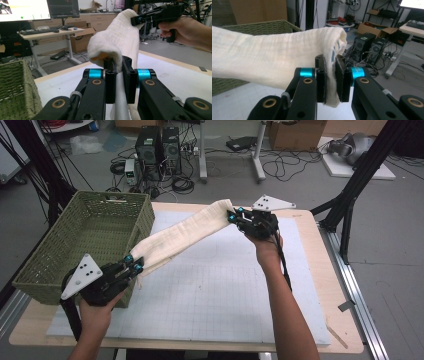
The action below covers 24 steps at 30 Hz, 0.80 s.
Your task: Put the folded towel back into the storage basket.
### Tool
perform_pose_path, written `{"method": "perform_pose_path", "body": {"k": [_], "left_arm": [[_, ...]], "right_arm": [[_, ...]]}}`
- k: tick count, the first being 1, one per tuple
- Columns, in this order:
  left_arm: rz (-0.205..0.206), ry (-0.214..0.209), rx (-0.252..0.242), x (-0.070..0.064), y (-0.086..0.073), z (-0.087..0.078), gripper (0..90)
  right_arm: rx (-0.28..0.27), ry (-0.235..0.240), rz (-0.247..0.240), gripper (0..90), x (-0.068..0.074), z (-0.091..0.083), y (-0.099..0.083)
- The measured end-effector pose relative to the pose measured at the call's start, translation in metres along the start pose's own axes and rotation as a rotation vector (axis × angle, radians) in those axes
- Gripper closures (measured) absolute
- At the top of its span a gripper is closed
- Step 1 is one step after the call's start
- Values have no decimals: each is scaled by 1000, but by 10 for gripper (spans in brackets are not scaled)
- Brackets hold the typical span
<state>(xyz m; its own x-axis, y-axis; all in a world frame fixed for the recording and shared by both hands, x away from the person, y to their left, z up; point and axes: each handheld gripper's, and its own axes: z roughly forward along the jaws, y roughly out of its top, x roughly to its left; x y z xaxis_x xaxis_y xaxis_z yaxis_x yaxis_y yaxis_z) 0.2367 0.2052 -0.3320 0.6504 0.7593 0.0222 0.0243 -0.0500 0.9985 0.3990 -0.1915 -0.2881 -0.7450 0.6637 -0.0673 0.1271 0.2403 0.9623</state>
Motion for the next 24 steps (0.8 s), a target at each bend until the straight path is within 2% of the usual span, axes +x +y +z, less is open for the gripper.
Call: {"method": "perform_pose_path", "body": {"k": [7,16,20,21,24], "left_arm": [[3,34,-14,8,3,-10,831],[-18,76,-33,18,6,-23,831],[-9,93,-22,21,6,-27,831],[-6,99,-22,21,6,-27,831],[-2,113,-21,23,6,-30,831]], "right_arm": [[-16,20,-12,812,3,18,11],[-38,53,-14,811,10,39,21],[-25,47,-17,811,14,56,26],[-25,47,-17,811,14,56,26],[-29,51,-6,811,17,73,33]]}}
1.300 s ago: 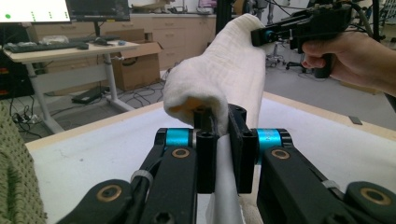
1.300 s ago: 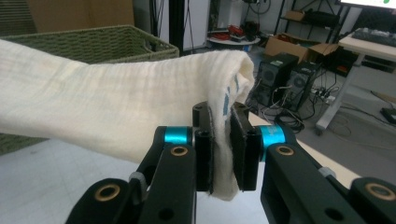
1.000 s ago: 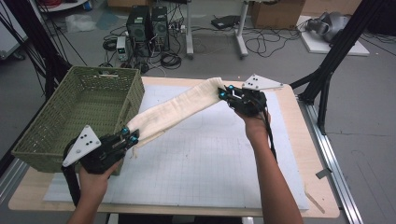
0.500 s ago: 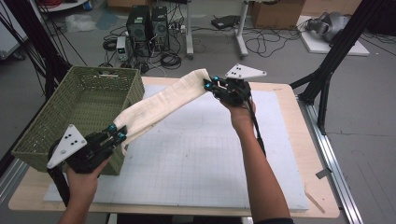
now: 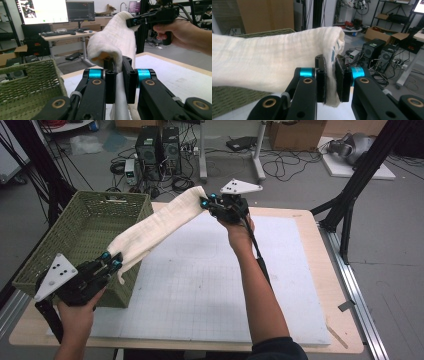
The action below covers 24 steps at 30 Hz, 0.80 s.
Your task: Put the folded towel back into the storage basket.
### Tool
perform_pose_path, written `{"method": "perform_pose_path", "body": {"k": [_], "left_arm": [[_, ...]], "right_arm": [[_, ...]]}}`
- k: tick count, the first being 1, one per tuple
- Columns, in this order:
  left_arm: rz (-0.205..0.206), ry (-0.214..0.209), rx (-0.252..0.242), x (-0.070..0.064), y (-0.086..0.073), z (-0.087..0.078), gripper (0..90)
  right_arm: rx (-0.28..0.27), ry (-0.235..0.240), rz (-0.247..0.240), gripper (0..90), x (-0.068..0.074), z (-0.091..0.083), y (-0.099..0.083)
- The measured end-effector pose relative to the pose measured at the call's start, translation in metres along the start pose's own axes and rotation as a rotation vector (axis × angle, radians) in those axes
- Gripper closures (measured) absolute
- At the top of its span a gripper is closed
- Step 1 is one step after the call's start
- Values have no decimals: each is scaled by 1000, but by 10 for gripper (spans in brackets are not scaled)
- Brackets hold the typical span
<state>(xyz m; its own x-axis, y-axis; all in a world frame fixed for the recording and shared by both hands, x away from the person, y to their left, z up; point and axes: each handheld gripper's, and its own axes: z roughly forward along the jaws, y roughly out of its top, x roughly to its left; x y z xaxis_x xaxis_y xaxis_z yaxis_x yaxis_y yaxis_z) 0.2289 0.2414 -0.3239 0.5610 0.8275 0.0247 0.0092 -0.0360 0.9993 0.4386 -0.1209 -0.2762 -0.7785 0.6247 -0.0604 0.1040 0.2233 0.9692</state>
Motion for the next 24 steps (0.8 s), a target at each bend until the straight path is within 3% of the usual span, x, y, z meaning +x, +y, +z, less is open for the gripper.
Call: {"method": "perform_pose_path", "body": {"k": [15,24], "left_arm": [[-26,67,-16,17,0,-18,832],[-36,113,-17,26,-3,-27,832]], "right_arm": [[7,30,-23,811,16,56,32],[8,41,-20,811,26,82,40]]}}
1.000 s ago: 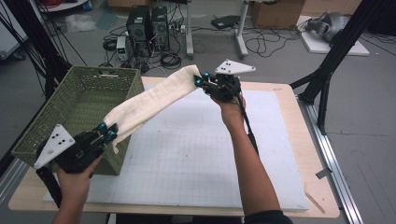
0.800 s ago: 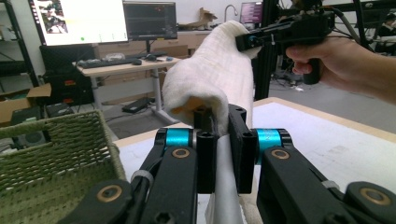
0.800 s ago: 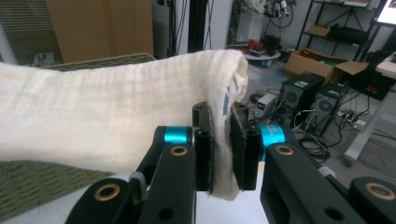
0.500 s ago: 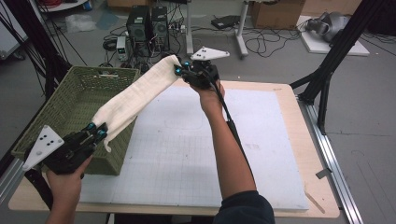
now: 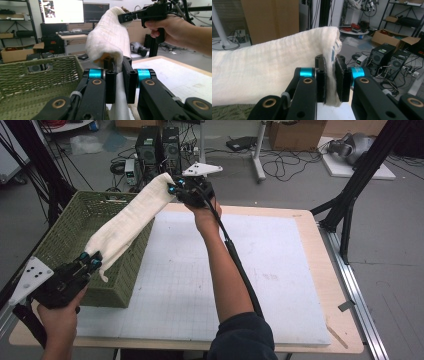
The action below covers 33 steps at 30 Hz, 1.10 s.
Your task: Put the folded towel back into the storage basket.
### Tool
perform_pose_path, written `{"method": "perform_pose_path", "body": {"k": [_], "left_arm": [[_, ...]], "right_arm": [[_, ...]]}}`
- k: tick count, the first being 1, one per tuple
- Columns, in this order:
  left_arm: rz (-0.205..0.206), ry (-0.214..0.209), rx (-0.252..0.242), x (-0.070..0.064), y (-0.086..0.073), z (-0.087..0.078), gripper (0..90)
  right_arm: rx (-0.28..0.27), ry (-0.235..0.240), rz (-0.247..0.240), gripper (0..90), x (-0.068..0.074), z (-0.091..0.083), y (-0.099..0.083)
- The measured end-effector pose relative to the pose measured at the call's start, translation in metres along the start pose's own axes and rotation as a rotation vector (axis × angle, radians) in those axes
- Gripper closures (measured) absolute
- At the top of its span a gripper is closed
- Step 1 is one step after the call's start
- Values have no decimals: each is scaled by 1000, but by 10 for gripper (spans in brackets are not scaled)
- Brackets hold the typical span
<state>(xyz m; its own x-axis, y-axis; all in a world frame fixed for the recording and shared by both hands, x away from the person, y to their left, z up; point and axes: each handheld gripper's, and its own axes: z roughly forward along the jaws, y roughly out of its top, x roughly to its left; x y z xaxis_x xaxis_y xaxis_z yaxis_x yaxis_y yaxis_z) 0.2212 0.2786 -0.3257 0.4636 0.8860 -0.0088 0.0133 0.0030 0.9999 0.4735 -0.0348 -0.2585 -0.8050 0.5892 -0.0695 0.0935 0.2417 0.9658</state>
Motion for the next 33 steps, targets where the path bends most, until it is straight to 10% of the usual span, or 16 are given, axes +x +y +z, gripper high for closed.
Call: {"method": "perform_pose_path", "body": {"k": [33], "left_arm": [[-38,121,33,27,-11,-19,831]], "right_arm": [[60,54,-36,810,38,107,30]]}}
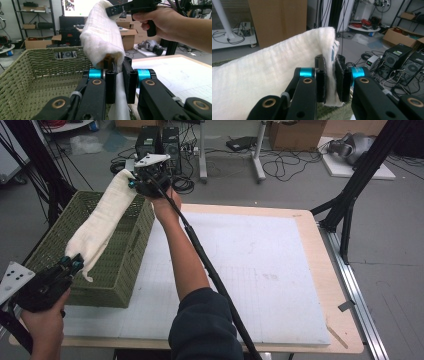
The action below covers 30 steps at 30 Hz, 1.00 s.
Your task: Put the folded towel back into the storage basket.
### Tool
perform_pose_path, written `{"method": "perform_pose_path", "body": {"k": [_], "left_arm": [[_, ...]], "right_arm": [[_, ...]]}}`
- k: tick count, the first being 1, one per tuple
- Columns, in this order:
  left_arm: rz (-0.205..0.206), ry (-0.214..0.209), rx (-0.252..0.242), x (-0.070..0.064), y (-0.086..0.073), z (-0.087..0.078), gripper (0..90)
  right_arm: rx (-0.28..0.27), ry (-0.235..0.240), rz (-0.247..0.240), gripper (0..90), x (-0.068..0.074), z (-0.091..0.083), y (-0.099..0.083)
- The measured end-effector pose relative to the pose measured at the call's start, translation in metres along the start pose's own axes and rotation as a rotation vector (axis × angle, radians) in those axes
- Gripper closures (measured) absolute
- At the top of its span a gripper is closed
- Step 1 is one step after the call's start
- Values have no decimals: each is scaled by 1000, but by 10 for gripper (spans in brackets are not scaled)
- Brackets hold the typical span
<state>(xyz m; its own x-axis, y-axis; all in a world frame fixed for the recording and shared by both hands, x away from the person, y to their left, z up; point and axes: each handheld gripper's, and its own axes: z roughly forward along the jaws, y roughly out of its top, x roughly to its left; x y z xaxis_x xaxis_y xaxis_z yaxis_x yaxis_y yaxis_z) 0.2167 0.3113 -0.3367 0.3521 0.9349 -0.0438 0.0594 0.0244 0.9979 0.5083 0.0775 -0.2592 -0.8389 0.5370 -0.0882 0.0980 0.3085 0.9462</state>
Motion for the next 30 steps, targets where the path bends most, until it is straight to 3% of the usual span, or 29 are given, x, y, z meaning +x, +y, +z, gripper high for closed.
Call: {"method": "perform_pose_path", "body": {"k": [7,15,16,17,18,19,20,23,30], "left_arm": [[-7,21,4,6,0,-2,830],[-50,16,22,11,-3,0,809],[-66,10,16,12,-3,0,770],[-81,12,6,13,-3,0,584],[-91,30,-4,13,-3,-1,584],[-97,52,-20,13,-2,-1,417],[-104,70,-29,14,-2,-2,373],[-111,81,-25,16,-1,-3,355],[-109,74,-11,13,-1,0,294]], "right_arm": [[3,-5,-6,810,6,17,1],[10,1,3,798,18,41,2],[11,8,2,755,19,44,2],[-1,-20,5,485,24,51,-1],[-1,-20,5,485,24,51,-1],[7,-57,25,386,27,57,-4],[13,-48,40,379,28,57,-5],[15,-40,50,362,28,57,-7],[16,-10,42,354,26,41,-10]]}}
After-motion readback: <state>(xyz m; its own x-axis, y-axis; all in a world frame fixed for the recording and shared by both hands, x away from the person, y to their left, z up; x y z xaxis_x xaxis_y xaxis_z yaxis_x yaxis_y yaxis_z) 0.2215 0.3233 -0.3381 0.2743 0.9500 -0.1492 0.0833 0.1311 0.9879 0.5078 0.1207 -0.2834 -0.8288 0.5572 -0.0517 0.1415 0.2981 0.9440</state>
